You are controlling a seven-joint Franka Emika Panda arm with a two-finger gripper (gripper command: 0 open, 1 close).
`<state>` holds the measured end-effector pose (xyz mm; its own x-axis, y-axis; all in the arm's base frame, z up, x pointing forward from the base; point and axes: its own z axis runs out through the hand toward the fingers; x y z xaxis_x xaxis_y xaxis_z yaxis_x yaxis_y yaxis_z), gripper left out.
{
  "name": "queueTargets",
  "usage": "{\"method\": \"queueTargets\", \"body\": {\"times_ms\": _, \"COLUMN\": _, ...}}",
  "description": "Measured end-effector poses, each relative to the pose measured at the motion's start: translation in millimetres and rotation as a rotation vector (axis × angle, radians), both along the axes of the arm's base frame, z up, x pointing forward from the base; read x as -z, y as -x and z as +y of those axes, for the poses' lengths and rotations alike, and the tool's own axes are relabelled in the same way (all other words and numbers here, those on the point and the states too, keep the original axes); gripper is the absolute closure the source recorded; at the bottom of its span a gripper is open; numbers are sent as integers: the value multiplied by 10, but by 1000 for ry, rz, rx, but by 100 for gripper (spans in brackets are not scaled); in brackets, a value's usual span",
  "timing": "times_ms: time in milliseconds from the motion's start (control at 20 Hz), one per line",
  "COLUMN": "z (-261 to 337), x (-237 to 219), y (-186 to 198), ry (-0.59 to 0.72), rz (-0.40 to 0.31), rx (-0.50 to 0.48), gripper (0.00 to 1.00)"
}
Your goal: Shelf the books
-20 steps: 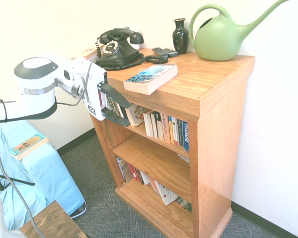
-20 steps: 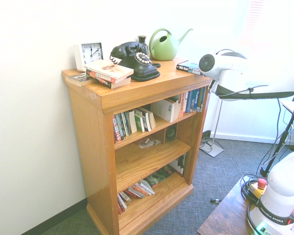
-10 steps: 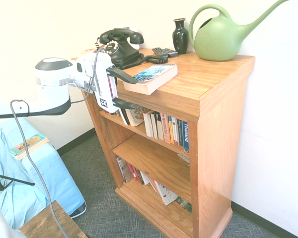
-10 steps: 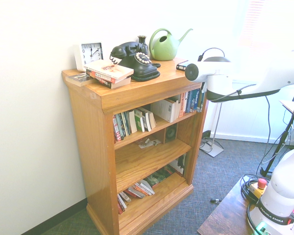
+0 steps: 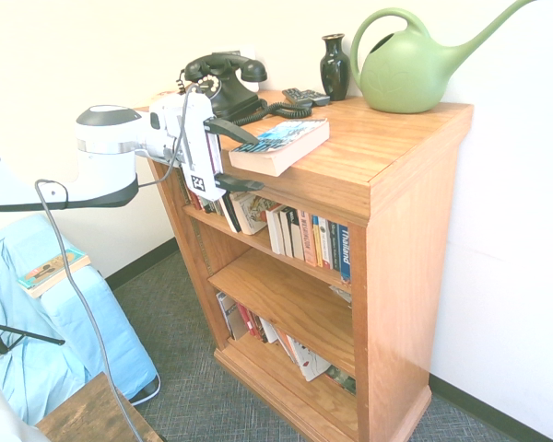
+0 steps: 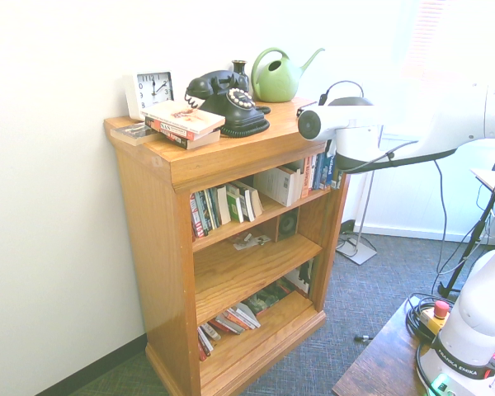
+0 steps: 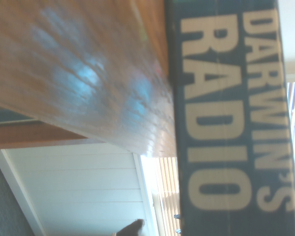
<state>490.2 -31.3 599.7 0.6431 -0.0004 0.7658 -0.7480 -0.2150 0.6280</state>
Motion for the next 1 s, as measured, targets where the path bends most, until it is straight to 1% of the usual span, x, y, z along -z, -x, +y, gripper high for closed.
{"method": "queueTargets", "body": {"times_ms": 250, "z": -32, "x": -41, "y": -93, "ry": -4, "rz": -9, "rx": 4, "gripper": 0}}
{"method": "queueTargets", "body": {"times_ms": 1000, "z": -94, "x": -66, "y": -173, "ry": -12, "rz": -18, "rx": -12, "gripper": 0}}
